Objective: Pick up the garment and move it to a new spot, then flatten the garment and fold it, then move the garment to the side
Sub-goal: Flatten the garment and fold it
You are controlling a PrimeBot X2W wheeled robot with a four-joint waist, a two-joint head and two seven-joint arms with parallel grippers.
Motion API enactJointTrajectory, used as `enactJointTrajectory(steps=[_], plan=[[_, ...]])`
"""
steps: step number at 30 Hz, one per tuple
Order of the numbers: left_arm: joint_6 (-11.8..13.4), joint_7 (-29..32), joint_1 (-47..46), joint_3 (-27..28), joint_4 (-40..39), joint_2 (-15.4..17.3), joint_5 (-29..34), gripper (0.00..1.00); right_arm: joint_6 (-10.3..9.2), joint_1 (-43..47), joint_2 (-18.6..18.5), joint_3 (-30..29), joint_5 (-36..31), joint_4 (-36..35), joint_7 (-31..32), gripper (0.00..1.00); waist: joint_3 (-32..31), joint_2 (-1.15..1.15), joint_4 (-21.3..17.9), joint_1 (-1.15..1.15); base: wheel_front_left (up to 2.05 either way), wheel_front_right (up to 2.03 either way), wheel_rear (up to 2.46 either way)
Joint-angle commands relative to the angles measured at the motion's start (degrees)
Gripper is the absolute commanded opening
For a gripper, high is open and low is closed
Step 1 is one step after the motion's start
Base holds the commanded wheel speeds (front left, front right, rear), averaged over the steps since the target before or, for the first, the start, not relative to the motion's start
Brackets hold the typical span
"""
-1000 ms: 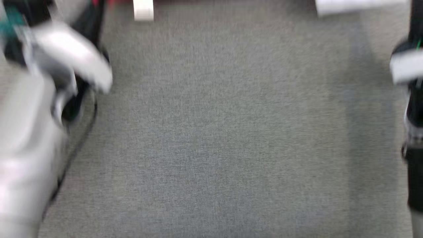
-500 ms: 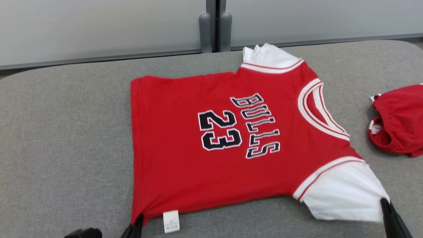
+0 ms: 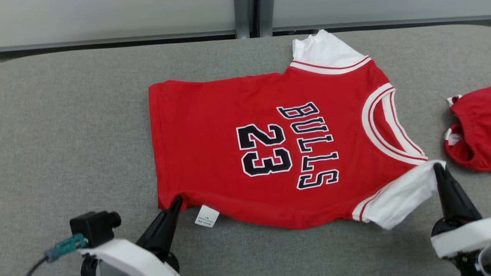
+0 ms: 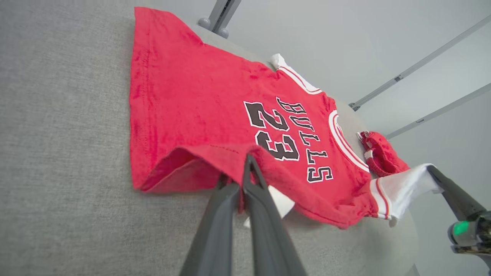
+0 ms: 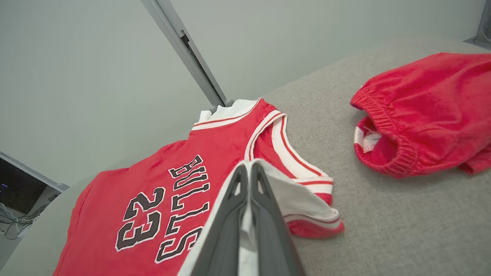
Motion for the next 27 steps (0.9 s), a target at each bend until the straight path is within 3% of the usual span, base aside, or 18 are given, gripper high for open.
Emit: enactJointTrajectory(steps=[1, 8, 14, 15, 16, 17, 23, 27], plan=[[-0.2, 0.5, -1.1, 0.4, -0.1, 0.3, -0.7, 0.00, 0.02, -1.1, -0.7, -0.1, -0.7, 0.4, 0.5, 0.00, 2.2, 0.00, 1.0, 0.00, 0.00, 0.00, 0.00], [0.7, 8.1, -14.7, 0.7, 4.6, 0.5, -1.1, 0.00, 0.02, -15.8, -4.7, 0.1, -3.1, 6.7, 8.0, 0.00, 6.1, 0.00, 2.9, 0.00, 0.00, 0.00, 0.00], [0.1, 11.6, -23.4, -2.3, 14.0, -0.5, 1.6, 0.00, 0.02, -25.6, -7.1, 0.6, -5.2, 14.8, 9.2, 0.00, 8.1, 0.00, 4.1, 0.00, 0.00, 0.00, 0.00], [0.2, 11.5, -24.6, -2.6, 16.0, -0.8, 2.1, 0.04, 0.02, -27.0, -7.1, 0.9, -5.6, 16.1, 8.8, 0.28, 8.2, 0.00, 4.1, 0.00, 0.00, 0.00, 0.00], [-0.1, 11.5, -25.6, -3.5, 17.6, -0.4, 3.5, 0.69, 0.02, -28.1, -7.7, 1.8, -6.4, 17.3, 8.5, 0.89, 8.4, 0.00, 4.0, 0.00, 0.00, 0.00, 0.00], [-0.2, 11.4, -26.3, -3.9, 18.9, -0.5, 4.1, 1.00, 0.02, -29.0, -8.1, 2.5, -7.2, 18.5, 8.2, 1.00, 8.5, 0.00, 3.9, 0.00, 0.00, 0.00, 0.00], [-0.3, 8.2, -24.6, -3.5, 20.4, -0.4, 5.1, 1.00, 0.02, -28.3, -12.2, 6.3, -9.9, 18.7, 5.1, 1.00, 7.7, 0.00, 3.0, 0.00, 0.00, 0.00, 0.00], [0.0, 8.1, -19.3, -3.5, 15.5, 1.4, 4.0, 1.00, 0.01, -20.6, -15.9, 7.4, -10.4, 12.7, 9.2, 1.00, 6.7, 0.00, 1.9, 0.00, 0.00, 0.00, 0.00]])
